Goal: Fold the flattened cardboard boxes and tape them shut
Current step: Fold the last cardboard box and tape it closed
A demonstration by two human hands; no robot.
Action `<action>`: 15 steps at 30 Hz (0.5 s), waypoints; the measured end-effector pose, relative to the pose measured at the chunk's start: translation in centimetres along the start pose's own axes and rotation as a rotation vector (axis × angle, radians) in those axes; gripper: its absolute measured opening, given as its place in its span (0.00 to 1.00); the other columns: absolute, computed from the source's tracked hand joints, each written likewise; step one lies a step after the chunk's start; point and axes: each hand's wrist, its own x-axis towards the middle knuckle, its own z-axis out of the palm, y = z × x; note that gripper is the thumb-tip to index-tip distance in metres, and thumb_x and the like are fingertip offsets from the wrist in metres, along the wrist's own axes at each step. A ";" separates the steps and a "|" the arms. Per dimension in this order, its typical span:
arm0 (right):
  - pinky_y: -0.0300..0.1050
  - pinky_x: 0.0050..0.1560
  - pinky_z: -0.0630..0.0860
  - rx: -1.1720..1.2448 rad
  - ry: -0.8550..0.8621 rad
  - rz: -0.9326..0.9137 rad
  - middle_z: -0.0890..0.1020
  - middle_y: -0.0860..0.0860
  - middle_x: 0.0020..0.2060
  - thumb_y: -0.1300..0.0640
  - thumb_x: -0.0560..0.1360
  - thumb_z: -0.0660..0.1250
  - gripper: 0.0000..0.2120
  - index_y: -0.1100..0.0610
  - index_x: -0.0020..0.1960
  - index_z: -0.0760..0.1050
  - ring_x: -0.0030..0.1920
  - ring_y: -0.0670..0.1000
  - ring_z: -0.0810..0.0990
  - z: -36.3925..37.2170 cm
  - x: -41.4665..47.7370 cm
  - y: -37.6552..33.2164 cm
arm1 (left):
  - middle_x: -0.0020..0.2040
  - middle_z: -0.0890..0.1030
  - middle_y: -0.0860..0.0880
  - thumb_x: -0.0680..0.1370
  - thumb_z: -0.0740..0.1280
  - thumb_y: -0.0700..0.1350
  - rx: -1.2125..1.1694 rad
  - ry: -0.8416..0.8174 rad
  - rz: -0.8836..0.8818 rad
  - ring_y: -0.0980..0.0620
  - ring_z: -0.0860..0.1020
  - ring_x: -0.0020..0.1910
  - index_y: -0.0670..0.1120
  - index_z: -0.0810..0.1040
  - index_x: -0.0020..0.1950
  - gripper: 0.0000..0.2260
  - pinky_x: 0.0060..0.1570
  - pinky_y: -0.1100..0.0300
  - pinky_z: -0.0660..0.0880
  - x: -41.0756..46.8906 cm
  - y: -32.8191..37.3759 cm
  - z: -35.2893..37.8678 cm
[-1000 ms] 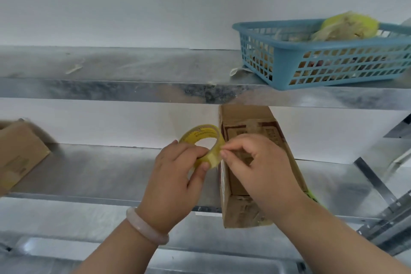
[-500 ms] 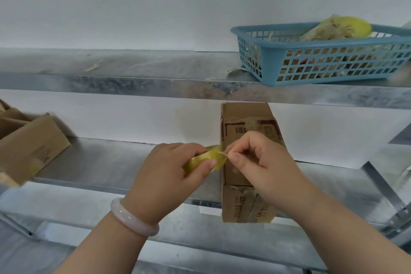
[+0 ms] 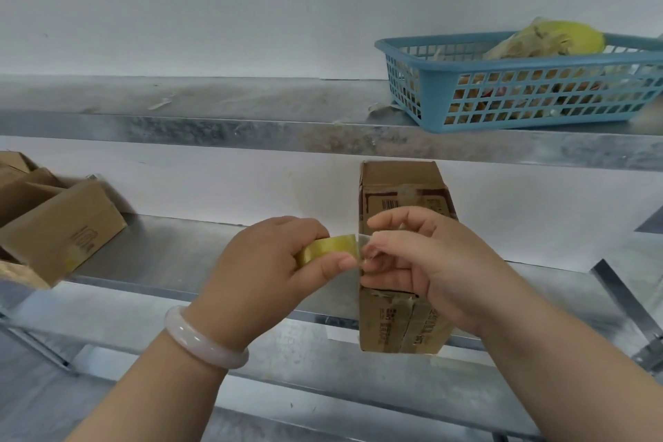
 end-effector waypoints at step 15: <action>0.56 0.50 0.82 -0.438 -0.012 -0.041 0.86 0.52 0.40 0.58 0.78 0.67 0.07 0.55 0.42 0.80 0.43 0.54 0.86 -1.5 -1.2 -0.6 | 0.31 0.78 0.51 0.71 0.67 0.59 -0.499 -0.195 -0.054 0.54 0.77 0.34 0.52 0.78 0.38 0.11 0.38 0.62 0.72 -0.9 -2.6 -1.2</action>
